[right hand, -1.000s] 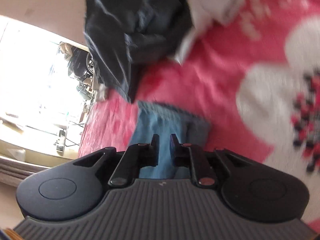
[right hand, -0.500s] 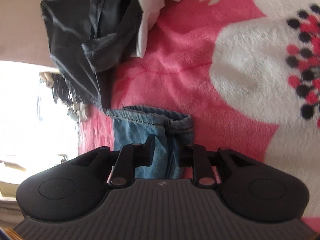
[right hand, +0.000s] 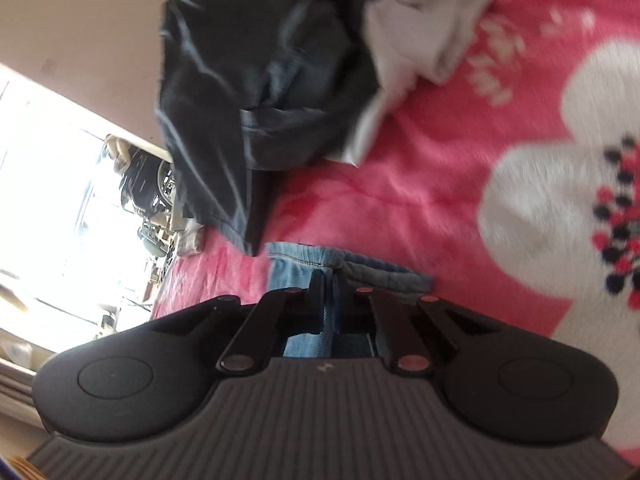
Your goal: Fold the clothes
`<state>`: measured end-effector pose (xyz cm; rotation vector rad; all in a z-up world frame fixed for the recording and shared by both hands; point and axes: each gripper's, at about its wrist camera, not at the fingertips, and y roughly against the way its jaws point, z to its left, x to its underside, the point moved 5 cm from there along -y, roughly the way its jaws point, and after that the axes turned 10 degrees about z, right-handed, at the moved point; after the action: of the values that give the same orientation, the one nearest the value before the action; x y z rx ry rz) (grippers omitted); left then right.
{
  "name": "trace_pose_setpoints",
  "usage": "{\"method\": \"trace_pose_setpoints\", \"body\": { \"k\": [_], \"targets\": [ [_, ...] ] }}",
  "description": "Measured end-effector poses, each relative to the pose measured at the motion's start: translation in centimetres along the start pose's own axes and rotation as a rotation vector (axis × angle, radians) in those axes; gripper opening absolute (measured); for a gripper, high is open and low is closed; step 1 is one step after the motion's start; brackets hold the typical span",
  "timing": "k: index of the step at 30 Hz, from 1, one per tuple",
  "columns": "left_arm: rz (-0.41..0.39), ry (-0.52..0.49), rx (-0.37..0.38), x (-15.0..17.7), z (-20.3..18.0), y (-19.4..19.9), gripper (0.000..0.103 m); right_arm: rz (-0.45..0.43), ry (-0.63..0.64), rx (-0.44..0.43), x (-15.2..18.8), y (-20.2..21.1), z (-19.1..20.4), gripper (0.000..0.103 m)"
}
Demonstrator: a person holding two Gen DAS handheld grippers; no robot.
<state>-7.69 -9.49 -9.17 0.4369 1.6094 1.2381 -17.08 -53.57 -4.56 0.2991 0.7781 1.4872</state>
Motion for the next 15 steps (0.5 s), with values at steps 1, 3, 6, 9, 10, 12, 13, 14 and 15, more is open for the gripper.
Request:
{"method": "trace_pose_setpoints", "body": {
  "k": [1,3,6,9,10,12,13,14,15],
  "targets": [
    [0.0,0.005,0.006,0.0,0.1,0.1,0.014,-0.009,0.006,-0.003,-0.1,0.5,0.2,0.002],
    [0.0,0.016,0.019,0.1,0.2,0.1,0.014,-0.014,0.032,0.009,0.0,1.0,0.3,0.002],
    [0.004,0.014,0.027,0.1,0.3,0.0,0.013,0.006,0.004,0.053,0.1,0.8,-1.9,0.002],
    [0.005,0.015,0.039,0.1,0.3,0.0,0.01,0.025,-0.037,0.097,0.9,-0.1,-4.3,0.002],
    [0.006,0.015,0.043,0.1,0.3,0.0,0.009,0.016,-0.066,0.08,1.1,0.1,-4.6,0.002],
    [0.007,0.017,0.052,0.1,0.3,0.1,0.008,-0.014,-0.046,0.044,1.2,1.2,-4.0,0.002],
    [0.007,0.018,0.057,0.1,0.3,0.1,0.008,-0.027,-0.008,0.037,1.2,1.7,-3.4,0.002],
    [0.008,0.019,0.061,0.1,0.3,0.1,0.008,-0.028,0.017,0.043,1.2,1.8,-3.2,0.002],
    [0.008,0.02,0.066,0.1,0.3,0.1,0.008,-0.022,0.034,0.056,1.2,1.6,-3.2,0.002]
  ]
}}
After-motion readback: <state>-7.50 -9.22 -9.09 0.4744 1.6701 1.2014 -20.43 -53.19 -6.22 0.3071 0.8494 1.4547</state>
